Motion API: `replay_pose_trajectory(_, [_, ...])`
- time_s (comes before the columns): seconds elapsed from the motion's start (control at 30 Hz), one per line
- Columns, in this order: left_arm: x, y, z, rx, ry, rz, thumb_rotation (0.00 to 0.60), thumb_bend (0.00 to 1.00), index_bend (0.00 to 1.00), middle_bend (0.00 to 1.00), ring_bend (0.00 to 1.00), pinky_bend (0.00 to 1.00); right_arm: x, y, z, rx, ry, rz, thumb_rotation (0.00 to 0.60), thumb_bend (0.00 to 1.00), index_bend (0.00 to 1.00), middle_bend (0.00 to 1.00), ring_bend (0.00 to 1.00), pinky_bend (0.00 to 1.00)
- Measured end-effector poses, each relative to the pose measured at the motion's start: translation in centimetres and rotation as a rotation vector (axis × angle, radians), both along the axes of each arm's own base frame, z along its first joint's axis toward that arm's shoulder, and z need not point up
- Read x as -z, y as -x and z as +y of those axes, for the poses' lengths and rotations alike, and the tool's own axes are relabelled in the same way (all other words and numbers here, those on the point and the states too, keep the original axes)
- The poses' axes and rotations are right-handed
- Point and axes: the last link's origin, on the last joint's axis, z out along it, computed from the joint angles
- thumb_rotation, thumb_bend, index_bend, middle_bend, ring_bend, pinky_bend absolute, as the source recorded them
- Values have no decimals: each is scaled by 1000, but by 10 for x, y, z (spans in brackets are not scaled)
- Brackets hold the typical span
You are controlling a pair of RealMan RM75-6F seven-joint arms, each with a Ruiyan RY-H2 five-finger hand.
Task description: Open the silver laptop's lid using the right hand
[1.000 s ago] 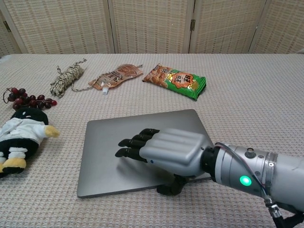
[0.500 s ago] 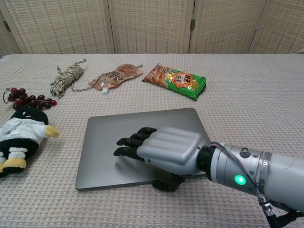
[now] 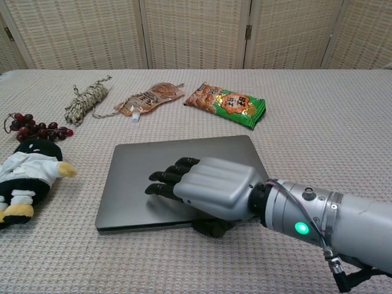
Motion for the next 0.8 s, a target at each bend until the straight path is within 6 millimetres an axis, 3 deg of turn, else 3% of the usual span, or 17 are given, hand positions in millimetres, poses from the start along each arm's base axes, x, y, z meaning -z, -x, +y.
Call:
replay_pose_trajectory(0.47, [4,-6,13,57,30,5,600,340,171,192,160,0,7,-14,-15,-136,199,37,600,572,0,0,0,0])
replay_pose_trajectory(0.8, [24,-11,34,114,151,3,600,341,205,192,164,0,7,-31,-32,-171,302,55,600,571,0,0,0,0])
